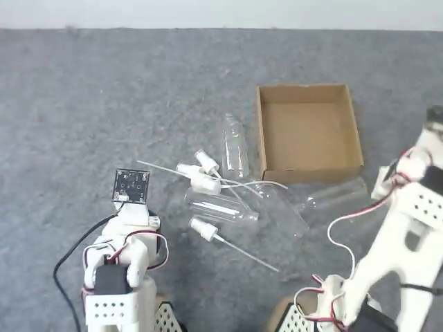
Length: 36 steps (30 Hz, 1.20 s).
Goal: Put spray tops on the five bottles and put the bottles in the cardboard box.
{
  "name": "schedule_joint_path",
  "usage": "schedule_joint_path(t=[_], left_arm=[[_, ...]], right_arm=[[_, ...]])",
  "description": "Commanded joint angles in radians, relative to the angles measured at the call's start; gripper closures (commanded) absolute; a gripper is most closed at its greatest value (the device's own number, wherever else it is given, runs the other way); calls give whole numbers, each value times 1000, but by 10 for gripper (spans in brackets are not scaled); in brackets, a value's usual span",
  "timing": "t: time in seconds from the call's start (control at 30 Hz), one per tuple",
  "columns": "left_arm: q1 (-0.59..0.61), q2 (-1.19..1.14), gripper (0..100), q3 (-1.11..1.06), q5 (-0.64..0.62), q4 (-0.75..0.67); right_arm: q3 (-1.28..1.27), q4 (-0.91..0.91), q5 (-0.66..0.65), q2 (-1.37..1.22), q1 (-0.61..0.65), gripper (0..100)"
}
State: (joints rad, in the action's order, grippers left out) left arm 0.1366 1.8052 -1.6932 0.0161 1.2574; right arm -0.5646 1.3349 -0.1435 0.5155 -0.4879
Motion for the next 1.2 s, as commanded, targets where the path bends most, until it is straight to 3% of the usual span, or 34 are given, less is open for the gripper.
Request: schedule_joint_path(t=[0.0,0.23,0.47,0.8,0.97,1.03,1.17], left_arm=[[6,18,988,8,6,5],[6,18,988,8,6,5],[6,18,988,8,6,5],[6,18,988,8,6,5],[6,18,988,8,6,5],[6,18,988,8,5,5],[0,18,988,8,8,-2]], right_arm=[[-87,-104,11,27,-67,768],[-95,-254,164,-173,-67,768],[-94,-329,167,-383,-65,768],[-98,-349,167,-444,-67,768],[-97,-372,149,-435,-79,892],[-95,-401,49,-433,-93,957],[-95,-417,-315,-432,-116,988]])
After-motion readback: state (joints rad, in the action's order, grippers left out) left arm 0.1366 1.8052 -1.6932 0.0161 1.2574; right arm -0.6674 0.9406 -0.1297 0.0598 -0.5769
